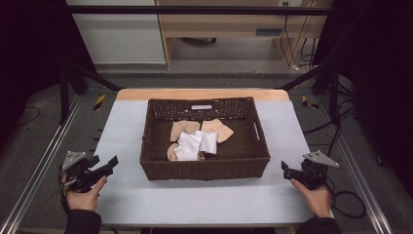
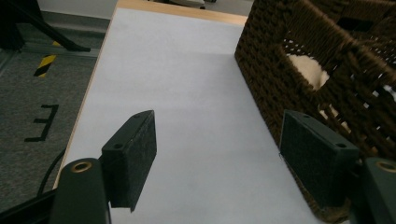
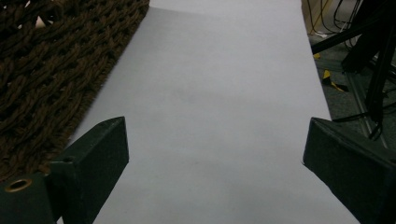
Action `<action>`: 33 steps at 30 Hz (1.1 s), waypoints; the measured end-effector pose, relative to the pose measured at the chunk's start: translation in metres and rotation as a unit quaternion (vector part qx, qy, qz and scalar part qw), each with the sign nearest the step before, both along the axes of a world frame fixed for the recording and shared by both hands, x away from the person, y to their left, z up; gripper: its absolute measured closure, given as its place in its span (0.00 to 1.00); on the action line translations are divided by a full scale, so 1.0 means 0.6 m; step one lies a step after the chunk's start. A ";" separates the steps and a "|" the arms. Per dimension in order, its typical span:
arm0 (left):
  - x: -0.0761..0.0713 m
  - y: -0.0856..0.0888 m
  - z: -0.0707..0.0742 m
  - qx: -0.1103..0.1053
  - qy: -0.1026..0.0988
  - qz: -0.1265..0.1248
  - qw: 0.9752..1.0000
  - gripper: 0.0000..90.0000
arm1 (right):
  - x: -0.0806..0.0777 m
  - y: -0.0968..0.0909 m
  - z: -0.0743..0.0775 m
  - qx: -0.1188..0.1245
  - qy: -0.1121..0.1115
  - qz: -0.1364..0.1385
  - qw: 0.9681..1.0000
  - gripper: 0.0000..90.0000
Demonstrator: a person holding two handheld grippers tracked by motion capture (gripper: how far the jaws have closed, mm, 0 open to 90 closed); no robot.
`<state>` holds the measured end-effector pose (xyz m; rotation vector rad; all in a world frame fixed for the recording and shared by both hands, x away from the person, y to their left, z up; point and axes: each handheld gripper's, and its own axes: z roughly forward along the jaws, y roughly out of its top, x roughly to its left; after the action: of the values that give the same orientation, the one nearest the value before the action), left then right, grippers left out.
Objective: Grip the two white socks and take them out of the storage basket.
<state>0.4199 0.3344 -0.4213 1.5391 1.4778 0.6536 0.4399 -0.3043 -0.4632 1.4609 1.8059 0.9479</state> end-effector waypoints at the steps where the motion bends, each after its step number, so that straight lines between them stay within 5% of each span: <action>1: 0.000 0.000 0.000 0.000 0.000 0.000 1.000 0.31 | 0.000 0.000 0.000 0.000 0.000 0.000 1.000 0.08; 21: 0.030 -0.044 0.102 -0.005 -0.076 -0.030 0.997 0.38 | -0.002 0.005 -0.001 0.000 0.007 0.003 1.000 0.09; 33: 0.059 -0.117 0.131 0.002 -0.085 -0.063 0.994 0.39 | -0.005 0.005 0.001 -0.009 0.008 0.003 1.000 0.09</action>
<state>0.4556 0.2642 -0.3428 1.5273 1.2416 0.6955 0.4372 -0.3012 -0.4627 1.4571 1.8254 0.9233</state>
